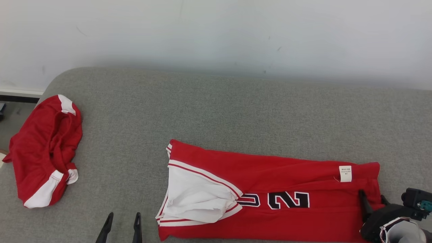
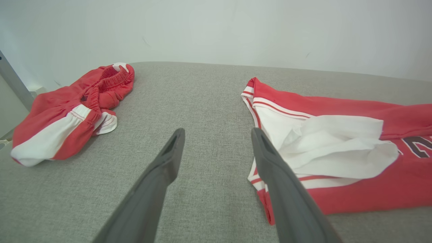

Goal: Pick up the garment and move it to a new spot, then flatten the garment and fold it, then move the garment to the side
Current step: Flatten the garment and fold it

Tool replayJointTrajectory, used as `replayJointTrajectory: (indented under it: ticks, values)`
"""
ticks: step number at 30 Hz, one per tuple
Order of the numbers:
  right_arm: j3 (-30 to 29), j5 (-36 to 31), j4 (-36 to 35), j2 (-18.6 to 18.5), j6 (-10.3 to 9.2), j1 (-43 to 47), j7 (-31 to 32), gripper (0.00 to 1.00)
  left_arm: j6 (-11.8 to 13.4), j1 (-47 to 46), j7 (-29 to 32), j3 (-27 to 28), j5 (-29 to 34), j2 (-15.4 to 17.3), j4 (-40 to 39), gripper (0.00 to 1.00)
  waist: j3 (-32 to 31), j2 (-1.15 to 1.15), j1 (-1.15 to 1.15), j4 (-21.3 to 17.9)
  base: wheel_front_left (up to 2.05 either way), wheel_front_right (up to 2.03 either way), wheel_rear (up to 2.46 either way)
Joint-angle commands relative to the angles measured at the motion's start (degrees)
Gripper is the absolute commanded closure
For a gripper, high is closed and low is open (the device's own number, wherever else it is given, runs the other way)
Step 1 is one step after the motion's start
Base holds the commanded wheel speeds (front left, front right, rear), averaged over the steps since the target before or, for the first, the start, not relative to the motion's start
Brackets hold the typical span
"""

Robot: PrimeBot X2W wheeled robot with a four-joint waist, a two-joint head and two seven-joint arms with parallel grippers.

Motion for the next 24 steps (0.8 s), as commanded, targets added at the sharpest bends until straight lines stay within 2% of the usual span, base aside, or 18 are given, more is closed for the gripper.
replayJointTrajectory:
  ticks: [1, 2, 3, 4, 8, 19, 24]
  values:
    - [1.1, 1.0, 0.3, 1.4, 0.08, 1.0, 1.2, 0.38, -0.4, 1.2, -0.1, 0.6, 0.7, -0.5, 0.4, 0.0, -0.1, 0.0, 0.0, 0.1, 0.0, 0.0, 0.0]
    - [1.1, 1.0, 0.3, 1.4, 0.08, 1.0, 1.2, 0.38, -0.4, 1.2, -0.1, 0.6, 0.7, -0.5, 0.4, 0.0, -0.1, 0.0, 0.0, 0.1, 0.0, 0.0, 0.0]
    - [1.5, 1.4, 0.0, 1.4, 0.08, 1.2, 1.5, 0.74, -0.7, 1.1, -0.1, 0.9, 0.9, -0.7, 0.6, 0.0, -0.2, 0.0, 0.0, 0.1, 0.0, 0.0, 0.0]
    - [1.9, 1.9, -0.3, 1.3, 0.09, 1.4, 1.6, 1.0, -0.8, 1.0, -0.1, 1.2, 1.0, -0.8, 0.8, 0.0, -0.2, 0.0, 0.0, 0.1, 0.0, 0.0, 0.0]
    - [2.8, 2.9, -0.7, 0.1, 0.08, 1.4, 1.2, 1.0, -1.3, 0.8, -0.1, 2.3, 1.7, -1.5, 1.6, 0.0, -0.5, 0.0, 0.0, -0.4, 0.0, 0.0, 0.0]
    - [0.6, 4.9, 1.0, -7.9, -0.02, -0.6, -3.3, 1.0, -1.9, 2.4, -0.1, 4.3, 2.4, -2.1, 2.3, 0.0, -2.4, 0.0, 0.0, -1.6, 0.0, 0.0, 0.0]
    - [1.2, 6.2, -3.4, -7.5, -0.01, -0.4, -3.9, 1.0, -2.0, 2.9, -0.1, 5.2, 2.5, -2.1, 1.7, 0.0, -3.1, 0.0, 0.0, -2.5, 0.0, 0.0, 0.0]
